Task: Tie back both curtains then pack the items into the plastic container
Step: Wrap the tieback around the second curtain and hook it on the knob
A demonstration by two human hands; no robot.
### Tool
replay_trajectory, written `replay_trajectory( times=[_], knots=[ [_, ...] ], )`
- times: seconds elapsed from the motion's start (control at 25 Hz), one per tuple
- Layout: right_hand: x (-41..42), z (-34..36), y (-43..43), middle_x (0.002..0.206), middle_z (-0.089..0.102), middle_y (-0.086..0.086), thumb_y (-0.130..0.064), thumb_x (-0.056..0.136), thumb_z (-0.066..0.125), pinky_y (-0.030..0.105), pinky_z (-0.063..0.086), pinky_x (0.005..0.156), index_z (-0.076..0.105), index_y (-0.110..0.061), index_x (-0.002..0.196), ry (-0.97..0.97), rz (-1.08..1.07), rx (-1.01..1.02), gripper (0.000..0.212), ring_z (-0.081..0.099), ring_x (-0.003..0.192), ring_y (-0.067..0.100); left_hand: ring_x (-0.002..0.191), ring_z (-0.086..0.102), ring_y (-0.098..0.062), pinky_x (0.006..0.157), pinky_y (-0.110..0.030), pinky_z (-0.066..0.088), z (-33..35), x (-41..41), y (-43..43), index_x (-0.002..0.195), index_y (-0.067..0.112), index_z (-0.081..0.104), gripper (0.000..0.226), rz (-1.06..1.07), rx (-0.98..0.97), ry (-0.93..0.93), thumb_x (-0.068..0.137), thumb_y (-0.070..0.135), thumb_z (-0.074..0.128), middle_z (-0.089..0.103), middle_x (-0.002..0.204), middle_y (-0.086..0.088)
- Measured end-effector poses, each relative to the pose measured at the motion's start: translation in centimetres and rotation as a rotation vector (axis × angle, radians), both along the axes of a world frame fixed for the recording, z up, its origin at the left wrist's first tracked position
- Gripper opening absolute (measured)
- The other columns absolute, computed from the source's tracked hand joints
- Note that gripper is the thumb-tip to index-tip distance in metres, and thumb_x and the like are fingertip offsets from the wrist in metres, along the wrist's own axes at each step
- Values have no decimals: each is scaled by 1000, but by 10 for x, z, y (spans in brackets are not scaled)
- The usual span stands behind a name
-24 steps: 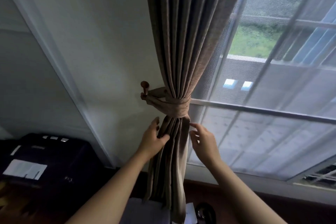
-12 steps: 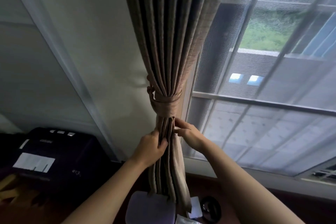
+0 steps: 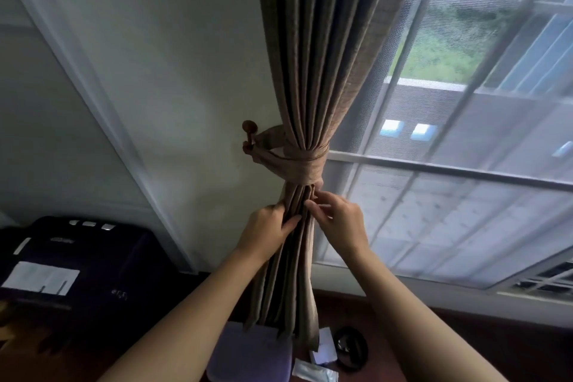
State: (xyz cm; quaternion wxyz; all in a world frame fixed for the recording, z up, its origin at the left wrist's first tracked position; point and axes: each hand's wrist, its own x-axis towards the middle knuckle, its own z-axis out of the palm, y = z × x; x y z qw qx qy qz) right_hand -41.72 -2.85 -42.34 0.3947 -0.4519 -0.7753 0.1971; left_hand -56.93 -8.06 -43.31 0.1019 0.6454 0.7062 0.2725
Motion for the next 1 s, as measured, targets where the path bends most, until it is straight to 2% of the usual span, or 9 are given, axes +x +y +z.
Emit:
replay_trajectory(
  times=[0.12,0.36,0.48,0.56,0.64,0.72,0.84,0.92,1.0],
  knots=[
    [-2,3,5,66,69,8,-30,81,62,31,49,51,70,-12,78,-161,-14,157,20,66,58,28,83,64,-38,71,-38,43,1,3,2,95,0,63,37,-15,8,44,93,36,52,68,91,-22],
    [-6,-13,-3,53,58,5,-30,77,50,30,40,32,55,-8,62,-266,-67,312,27,55,41,28,56,64,-38,48,-34,44,-8,13,-12,75,-1,62,22,5,84,108,89,17,61,66,65,-22],
    [5,-15,4,68,68,6,-25,84,58,29,47,51,64,-9,77,-99,-28,44,18,65,58,25,79,65,-38,69,-39,45,-3,14,-7,90,0,64,32,7,-2,40,95,28,49,69,86,-23],
    [18,-16,2,89,71,3,-18,92,56,25,50,63,66,-12,99,192,-36,-229,13,69,70,15,80,66,-32,70,-33,46,2,7,-7,90,5,67,37,6,41,12,89,39,53,71,85,-16],
    [22,-14,4,98,68,-1,-19,96,50,18,49,64,64,-17,107,376,-145,-357,19,68,71,10,74,67,-25,65,-24,45,7,0,-9,92,10,69,39,16,135,-22,82,46,58,72,82,-8],
    [9,-6,12,88,69,-3,-23,96,50,24,47,66,67,-24,97,419,-103,-451,18,66,73,14,70,66,-24,61,-22,38,10,-1,-6,91,10,69,34,12,156,-40,83,42,63,72,78,-7],
    [-12,-2,18,65,61,-6,-23,93,55,30,45,64,67,-21,80,454,-57,-498,18,55,64,9,65,64,-29,59,-22,30,14,6,-3,79,4,68,26,21,131,-35,86,29,63,69,70,-14],
    [-10,-11,23,64,58,-4,-25,94,55,27,42,64,63,-18,74,511,26,-587,22,49,63,8,60,63,-30,57,-22,30,11,6,-7,73,3,67,23,29,127,-47,86,22,64,68,65,-15],
    [-7,-20,29,70,55,4,-30,95,50,26,40,65,60,-13,79,619,237,-834,26,48,65,11,56,62,-32,54,-26,36,7,3,-11,68,2,65,22,30,134,-44,83,18,66,66,61,-16]
  ],
)
